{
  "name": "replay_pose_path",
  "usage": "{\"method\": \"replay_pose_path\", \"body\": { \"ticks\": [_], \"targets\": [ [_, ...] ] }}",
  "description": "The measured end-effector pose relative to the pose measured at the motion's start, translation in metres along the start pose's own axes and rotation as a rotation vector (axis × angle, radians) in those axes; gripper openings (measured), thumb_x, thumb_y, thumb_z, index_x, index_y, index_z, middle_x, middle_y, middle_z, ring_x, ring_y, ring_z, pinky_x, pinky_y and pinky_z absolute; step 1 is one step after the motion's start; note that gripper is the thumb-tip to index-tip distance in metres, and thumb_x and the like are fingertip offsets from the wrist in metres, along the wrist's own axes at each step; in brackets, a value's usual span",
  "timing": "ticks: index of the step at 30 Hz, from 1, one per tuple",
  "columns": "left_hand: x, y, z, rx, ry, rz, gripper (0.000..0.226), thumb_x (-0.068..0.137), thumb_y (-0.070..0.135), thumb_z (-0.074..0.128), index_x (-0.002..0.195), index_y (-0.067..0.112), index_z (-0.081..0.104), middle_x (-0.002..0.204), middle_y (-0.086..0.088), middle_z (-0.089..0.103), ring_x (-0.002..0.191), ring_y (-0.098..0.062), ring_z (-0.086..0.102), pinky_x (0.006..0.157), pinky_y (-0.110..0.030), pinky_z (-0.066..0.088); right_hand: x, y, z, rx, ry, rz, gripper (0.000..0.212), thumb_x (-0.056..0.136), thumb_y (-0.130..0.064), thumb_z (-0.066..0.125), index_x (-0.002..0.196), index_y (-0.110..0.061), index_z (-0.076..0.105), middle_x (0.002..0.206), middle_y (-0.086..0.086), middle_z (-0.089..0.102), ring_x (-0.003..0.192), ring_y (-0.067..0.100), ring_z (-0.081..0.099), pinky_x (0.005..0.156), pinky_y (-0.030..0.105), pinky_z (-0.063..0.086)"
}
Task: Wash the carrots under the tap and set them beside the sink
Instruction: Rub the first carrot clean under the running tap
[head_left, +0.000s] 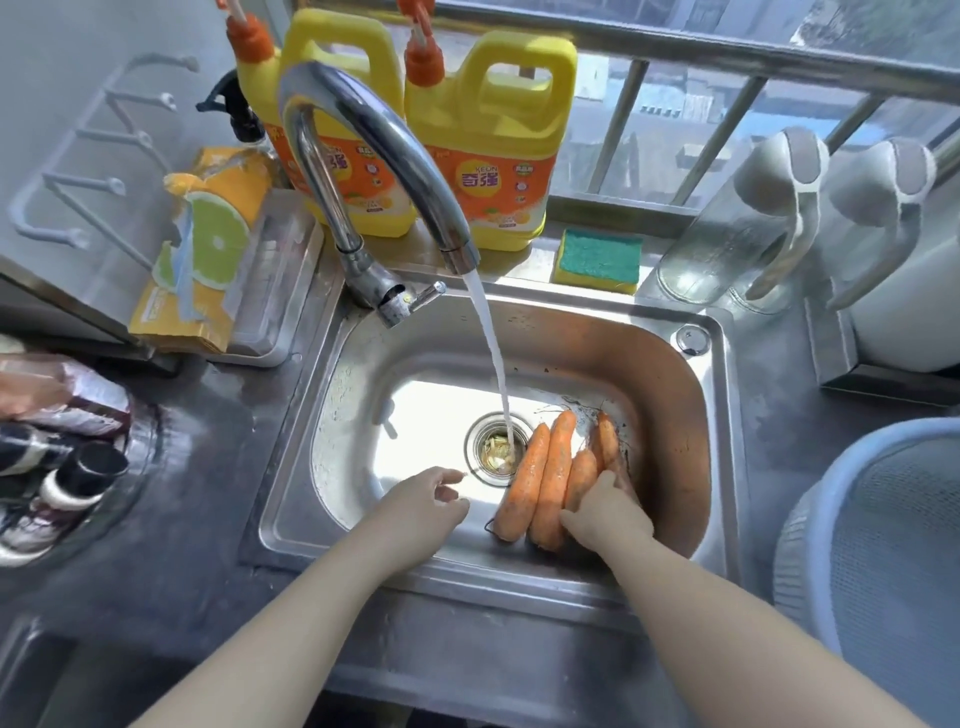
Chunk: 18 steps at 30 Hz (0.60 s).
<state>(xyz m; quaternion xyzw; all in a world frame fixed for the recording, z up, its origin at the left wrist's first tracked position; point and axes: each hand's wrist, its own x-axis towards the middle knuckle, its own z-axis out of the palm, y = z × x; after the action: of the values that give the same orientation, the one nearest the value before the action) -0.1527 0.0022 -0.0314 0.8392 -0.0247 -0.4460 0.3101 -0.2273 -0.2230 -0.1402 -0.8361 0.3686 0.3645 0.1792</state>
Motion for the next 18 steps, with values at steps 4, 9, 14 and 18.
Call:
{"method": "replay_pose_path", "body": {
  "ticks": [4, 9, 14, 18],
  "targets": [
    [0.002, -0.002, -0.004, -0.023, 0.022, -0.001, 0.041, 0.102, 0.030, 0.053, 0.142, 0.025, 0.050, 0.122, 0.012, 0.057, 0.104, -0.008, 0.058, 0.069, -0.005, 0.038, 0.003, 0.003, 0.003, 0.011, 0.004, 0.022, 0.091, 0.085, -0.054, 0.061, 0.151, -0.009, 0.018, 0.136, 0.001, 0.057, 0.120, 0.019, 0.058, 0.093, 0.034, 0.051],
    [0.009, 0.002, -0.003, -0.046, 0.017, 0.011, 0.038, 0.102, 0.029, 0.053, 0.140, 0.025, 0.051, 0.121, 0.012, 0.058, 0.108, -0.011, 0.058, 0.071, -0.009, 0.039, 0.004, 0.009, -0.010, 0.143, -0.004, 0.046, 0.112, 0.074, -0.054, 0.070, 0.157, -0.009, 0.008, 0.129, 0.005, 0.060, 0.102, 0.022, 0.061, 0.078, 0.035, 0.054],
    [0.016, 0.006, 0.005, -0.125, -0.028, -0.005, 0.037, 0.101, 0.029, 0.054, 0.138, 0.024, 0.055, 0.114, 0.012, 0.062, 0.107, -0.013, 0.064, 0.074, -0.022, 0.047, -0.003, 0.027, -0.052, 0.388, -0.128, 0.069, 0.102, 0.062, -0.065, 0.073, 0.137, -0.001, 0.047, 0.107, 0.011, 0.068, 0.081, 0.025, 0.064, 0.058, 0.031, 0.055],
    [0.014, 0.016, 0.016, -0.471, -0.131, -0.124, 0.029, 0.103, 0.027, 0.053, 0.130, 0.018, 0.059, 0.114, 0.005, 0.068, 0.100, -0.013, 0.068, 0.089, -0.032, 0.050, -0.049, 0.019, -0.081, 0.680, -0.275, -0.033, 0.061, 0.060, -0.055, 0.072, 0.099, -0.008, 0.065, 0.075, 0.005, 0.065, 0.059, 0.020, 0.056, 0.051, 0.024, 0.045]
  ]
}}
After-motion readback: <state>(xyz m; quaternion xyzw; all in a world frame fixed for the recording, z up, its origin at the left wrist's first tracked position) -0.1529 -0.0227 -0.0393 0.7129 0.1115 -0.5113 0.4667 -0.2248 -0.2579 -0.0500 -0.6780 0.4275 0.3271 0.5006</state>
